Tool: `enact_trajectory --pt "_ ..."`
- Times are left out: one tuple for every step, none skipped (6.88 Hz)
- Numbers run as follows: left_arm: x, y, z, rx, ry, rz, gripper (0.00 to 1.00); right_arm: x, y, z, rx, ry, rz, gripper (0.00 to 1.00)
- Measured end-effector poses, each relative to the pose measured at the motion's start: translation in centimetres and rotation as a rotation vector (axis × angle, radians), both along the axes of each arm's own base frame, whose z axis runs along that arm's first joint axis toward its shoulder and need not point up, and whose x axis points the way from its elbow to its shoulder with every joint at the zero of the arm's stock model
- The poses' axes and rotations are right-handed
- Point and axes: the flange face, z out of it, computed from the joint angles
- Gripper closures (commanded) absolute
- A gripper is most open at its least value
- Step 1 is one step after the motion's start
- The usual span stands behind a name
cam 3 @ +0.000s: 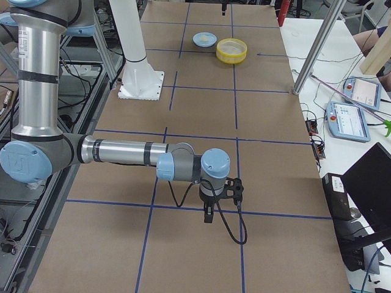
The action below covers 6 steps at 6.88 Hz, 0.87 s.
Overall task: Place bun in steamer
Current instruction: 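Move the left gripper down over the white bun on the plate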
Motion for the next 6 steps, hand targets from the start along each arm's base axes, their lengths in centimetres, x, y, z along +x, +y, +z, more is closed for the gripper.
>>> enact_trajectory --pt "4.0 0.8 -1.4 0.008 0.013 -0.025 0.00 0.0 0.0 0.0 0.000 0.000 0.000 0.00" --pt "7.6 2.5 -2.4 -0.016 0.030 -0.031 0.00 0.0 0.0 0.0 0.000 0.000 0.000 0.00" --pt "10.5 5.5 -3.6 -0.048 0.044 -0.023 0.01 0.0 0.0 0.0 0.000 0.000 0.000 0.00" --pt "12.7 8.2 -4.6 -0.077 0.051 -0.015 0.03 0.0 0.0 0.0 0.000 0.000 0.000 0.00" --pt "15.2 10.4 -4.9 -0.103 0.036 -0.013 0.05 0.0 0.0 0.0 -0.001 0.000 0.000 0.00" --pt "17.2 11.8 -4.6 -0.109 0.011 -0.021 0.05 0.0 0.0 0.0 -0.001 0.000 0.000 0.00"
